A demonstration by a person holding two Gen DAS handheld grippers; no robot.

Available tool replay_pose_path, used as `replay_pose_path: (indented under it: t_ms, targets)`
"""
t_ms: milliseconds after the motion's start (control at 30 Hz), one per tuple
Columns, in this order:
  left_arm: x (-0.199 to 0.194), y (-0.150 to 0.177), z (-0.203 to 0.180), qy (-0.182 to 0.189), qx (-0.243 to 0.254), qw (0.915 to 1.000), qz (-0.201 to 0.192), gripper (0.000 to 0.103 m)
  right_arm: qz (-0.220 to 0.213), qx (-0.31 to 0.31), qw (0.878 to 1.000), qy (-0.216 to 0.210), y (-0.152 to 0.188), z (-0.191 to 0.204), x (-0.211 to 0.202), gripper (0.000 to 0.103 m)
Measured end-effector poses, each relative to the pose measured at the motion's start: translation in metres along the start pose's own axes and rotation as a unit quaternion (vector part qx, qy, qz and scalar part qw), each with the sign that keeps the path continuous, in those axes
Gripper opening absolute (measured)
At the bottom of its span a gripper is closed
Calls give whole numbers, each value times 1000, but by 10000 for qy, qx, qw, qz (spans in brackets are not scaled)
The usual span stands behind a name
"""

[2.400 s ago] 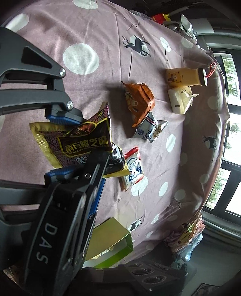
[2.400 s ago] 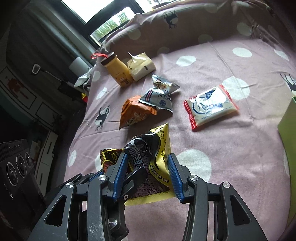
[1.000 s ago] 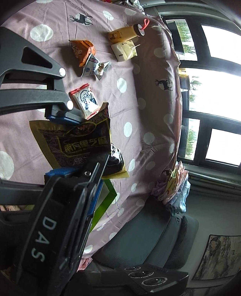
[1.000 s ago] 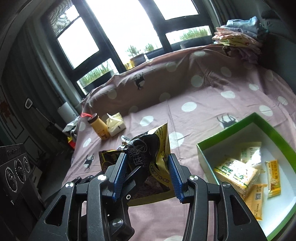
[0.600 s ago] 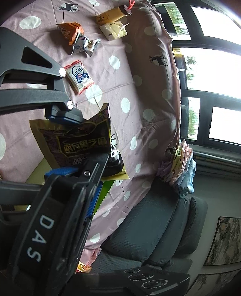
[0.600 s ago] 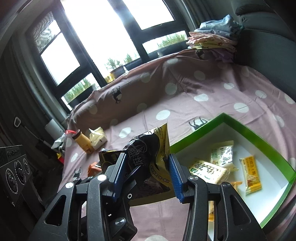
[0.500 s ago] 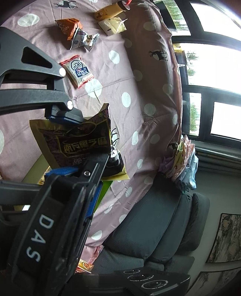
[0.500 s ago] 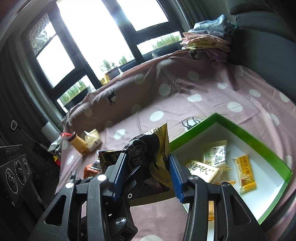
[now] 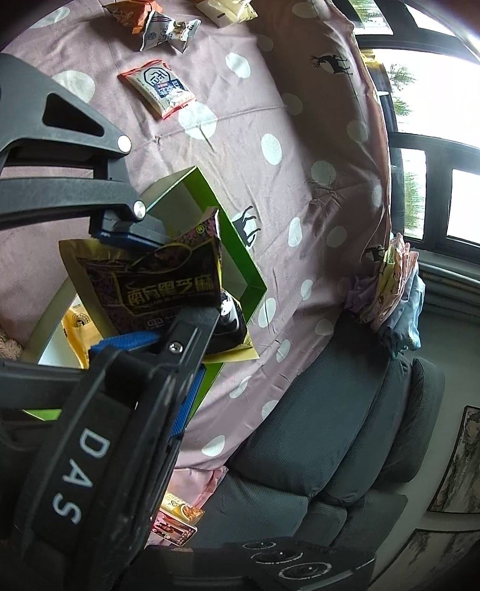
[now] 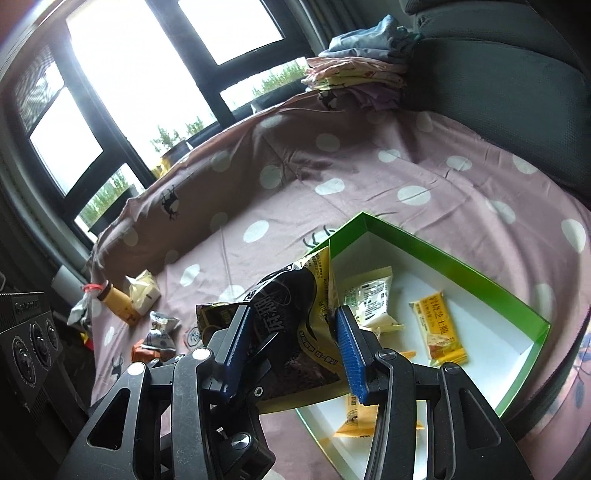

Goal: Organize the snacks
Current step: 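Carry the dark sesame snack bag toward the green box, then lower the sesame snack bag into the box and open the right tool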

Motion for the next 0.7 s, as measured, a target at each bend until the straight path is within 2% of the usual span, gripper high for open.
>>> replay_pose_path:
  t_ms: [700]
  targets:
    - [40,13,-31,440,113,9970,627,36,173,524,9964,638,3,-54,2,48]
Point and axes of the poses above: each gripper's, at about its wrist camera, not at the fingertips, and x roughly the way its jaws point, z to its left, y to its underside, the point moved 9 cm from there along x, roughly the way its jaws point, and after that the axes turned 13 degrees about -y, right-handed, at the moved point
